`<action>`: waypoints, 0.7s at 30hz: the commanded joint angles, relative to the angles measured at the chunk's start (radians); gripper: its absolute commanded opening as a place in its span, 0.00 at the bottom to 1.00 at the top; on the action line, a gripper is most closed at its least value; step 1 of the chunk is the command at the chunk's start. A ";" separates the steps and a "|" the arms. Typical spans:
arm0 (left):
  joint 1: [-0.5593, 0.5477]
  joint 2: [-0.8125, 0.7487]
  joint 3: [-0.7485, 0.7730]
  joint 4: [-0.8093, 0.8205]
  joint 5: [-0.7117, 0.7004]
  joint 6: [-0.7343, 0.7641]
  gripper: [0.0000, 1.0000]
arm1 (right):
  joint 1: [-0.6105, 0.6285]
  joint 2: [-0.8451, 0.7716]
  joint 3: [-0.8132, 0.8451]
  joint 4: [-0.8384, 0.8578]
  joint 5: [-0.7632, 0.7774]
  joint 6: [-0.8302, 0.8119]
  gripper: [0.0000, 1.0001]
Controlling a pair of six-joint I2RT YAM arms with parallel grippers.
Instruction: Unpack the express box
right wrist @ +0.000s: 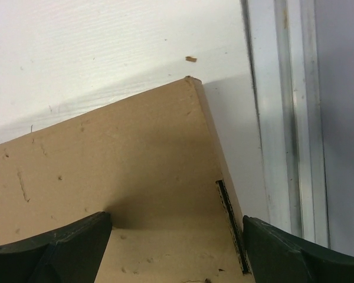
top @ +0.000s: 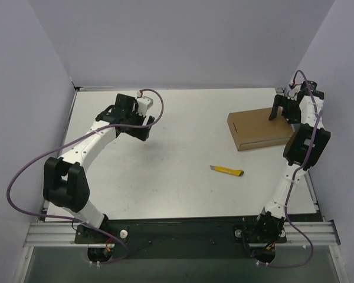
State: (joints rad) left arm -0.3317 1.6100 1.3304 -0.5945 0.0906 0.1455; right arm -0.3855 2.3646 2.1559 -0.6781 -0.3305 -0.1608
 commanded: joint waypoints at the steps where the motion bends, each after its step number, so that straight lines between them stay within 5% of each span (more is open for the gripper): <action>1: 0.008 -0.025 0.007 0.009 0.000 0.022 0.89 | 0.080 -0.034 -0.037 -0.115 -0.120 -0.098 0.97; 12: 0.045 -0.096 -0.097 -0.011 0.092 0.006 0.87 | 0.419 -0.007 0.011 -0.138 -0.183 -0.108 0.95; 21: 0.048 -0.196 -0.188 0.068 0.147 -0.012 0.87 | 0.652 -0.066 0.190 -0.003 -0.067 0.115 0.96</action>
State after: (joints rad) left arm -0.2855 1.4651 1.1355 -0.5938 0.1909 0.1417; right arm 0.2550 2.4138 2.3058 -0.7174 -0.4595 -0.1658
